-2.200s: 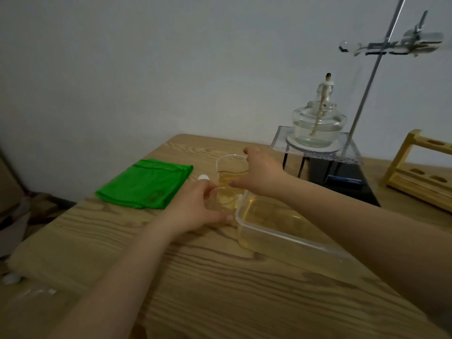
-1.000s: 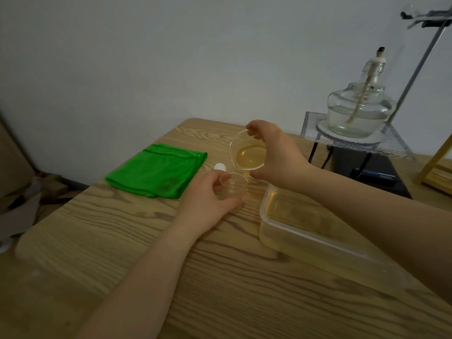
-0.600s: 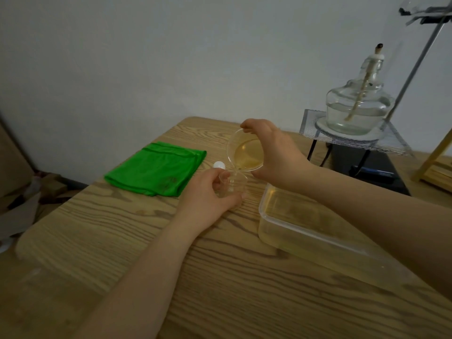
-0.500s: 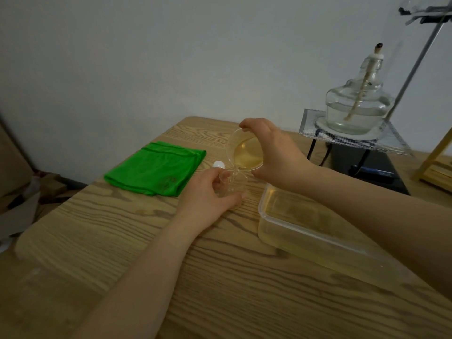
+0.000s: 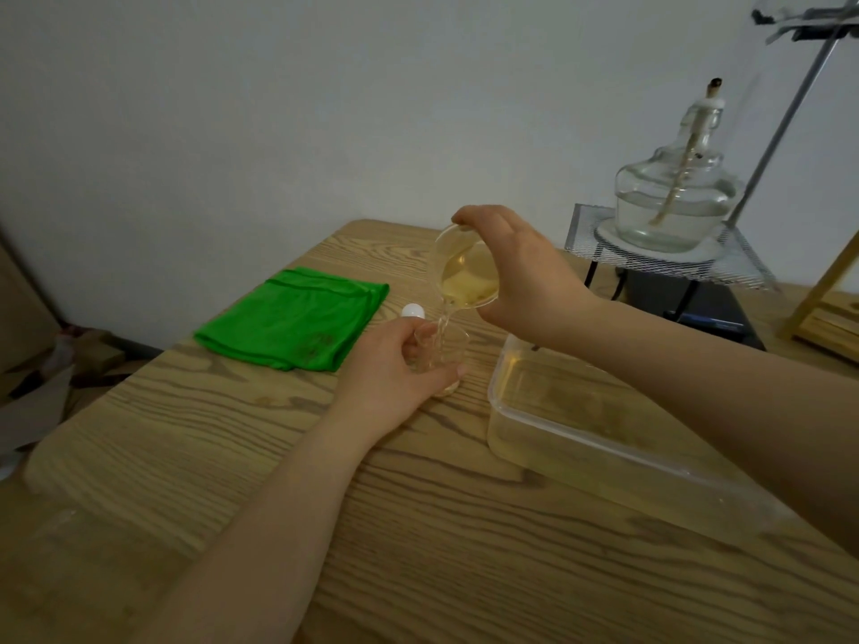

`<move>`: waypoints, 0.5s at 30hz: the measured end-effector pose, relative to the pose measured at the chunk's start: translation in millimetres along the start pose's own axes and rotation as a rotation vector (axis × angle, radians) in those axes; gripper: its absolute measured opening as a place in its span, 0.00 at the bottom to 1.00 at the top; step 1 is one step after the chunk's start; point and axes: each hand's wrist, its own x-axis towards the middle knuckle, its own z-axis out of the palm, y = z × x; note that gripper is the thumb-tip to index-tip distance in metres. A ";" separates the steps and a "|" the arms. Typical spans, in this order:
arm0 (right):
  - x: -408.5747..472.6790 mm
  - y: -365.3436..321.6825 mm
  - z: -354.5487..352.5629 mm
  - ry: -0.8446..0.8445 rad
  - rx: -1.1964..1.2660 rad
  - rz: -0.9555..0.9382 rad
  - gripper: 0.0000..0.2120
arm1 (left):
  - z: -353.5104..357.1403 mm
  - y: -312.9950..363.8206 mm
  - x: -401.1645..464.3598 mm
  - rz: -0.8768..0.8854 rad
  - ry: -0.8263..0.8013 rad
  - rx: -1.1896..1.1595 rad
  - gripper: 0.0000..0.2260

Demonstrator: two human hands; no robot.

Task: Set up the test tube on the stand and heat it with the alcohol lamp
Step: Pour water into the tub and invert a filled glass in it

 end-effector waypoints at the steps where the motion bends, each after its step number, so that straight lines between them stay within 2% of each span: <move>1: 0.4 0.1 -0.5 0.007 -0.002 -0.003 0.38 | -0.1 -0.1 0.0 0.001 -0.001 0.000 0.20; 15: 3.8 2.1 -4.4 0.031 0.003 -0.013 0.38 | -1.6 1.2 -1.7 0.001 -0.022 -0.009 0.19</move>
